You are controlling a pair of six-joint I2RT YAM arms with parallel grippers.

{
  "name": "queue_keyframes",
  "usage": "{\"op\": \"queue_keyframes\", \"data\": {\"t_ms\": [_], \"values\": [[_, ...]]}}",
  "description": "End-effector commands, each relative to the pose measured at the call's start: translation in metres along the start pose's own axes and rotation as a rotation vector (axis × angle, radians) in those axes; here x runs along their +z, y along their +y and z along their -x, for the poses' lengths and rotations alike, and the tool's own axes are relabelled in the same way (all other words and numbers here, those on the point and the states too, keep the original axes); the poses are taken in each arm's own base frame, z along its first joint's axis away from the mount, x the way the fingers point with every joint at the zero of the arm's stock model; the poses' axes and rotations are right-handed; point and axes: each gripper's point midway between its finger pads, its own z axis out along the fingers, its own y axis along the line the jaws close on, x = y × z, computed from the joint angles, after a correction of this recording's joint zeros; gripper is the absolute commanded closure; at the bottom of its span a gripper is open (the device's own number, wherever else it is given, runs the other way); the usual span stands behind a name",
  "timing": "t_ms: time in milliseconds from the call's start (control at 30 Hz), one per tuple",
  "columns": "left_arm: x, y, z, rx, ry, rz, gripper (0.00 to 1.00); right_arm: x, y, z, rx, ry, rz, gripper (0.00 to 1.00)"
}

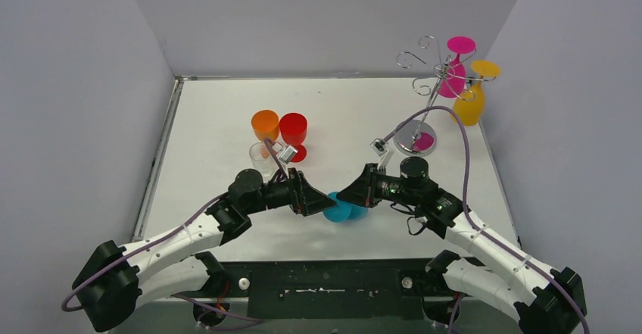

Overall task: Take the wine glass off the wine glass rack
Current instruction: Place the wine glass at the center of the board.

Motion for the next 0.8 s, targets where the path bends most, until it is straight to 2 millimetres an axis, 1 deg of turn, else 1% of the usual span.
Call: {"op": "queue_keyframes", "data": {"t_ms": [0,167,233,333,367,433,567,600,633,667,767], "values": [[-0.005,-0.015,0.012,0.057,-0.025,-0.01,0.35,0.002,0.044,0.04,-0.159,-0.124,0.138,1.0],[-0.011,-0.013,0.008,0.052,-0.036,-0.006,0.35,0.001,0.056,0.035,-0.215,-0.078,0.2,1.0],[-0.011,-0.015,0.006,0.054,-0.024,-0.015,0.4,0.001,0.059,0.035,-0.213,-0.085,0.218,1.0],[-0.01,-0.026,0.005,0.062,-0.005,-0.072,0.47,0.003,0.06,0.037,-0.213,-0.099,0.24,1.0],[-0.01,-0.028,0.005,0.061,-0.001,-0.082,0.51,0.003,0.062,0.037,-0.215,-0.099,0.257,1.0],[-0.011,-0.031,0.007,0.064,-0.01,-0.089,0.66,0.004,0.064,0.035,-0.215,-0.093,0.277,1.0],[-0.015,-0.032,0.013,0.069,-0.048,-0.077,0.88,0.001,0.06,0.034,-0.23,-0.107,0.254,1.0],[-0.016,-0.033,0.014,0.074,-0.055,-0.073,0.94,0.0,0.057,0.033,-0.233,-0.11,0.241,0.98],[-0.017,-0.032,0.015,0.076,-0.057,-0.068,1.0,0.0,0.055,0.032,-0.236,-0.109,0.233,0.93],[-0.018,-0.032,0.015,0.079,-0.058,-0.062,1.0,-0.001,0.054,0.031,-0.237,-0.109,0.229,0.88],[-0.019,-0.03,0.015,0.092,-0.054,-0.048,1.0,-0.004,0.053,0.027,-0.246,-0.108,0.228,0.82]]}}
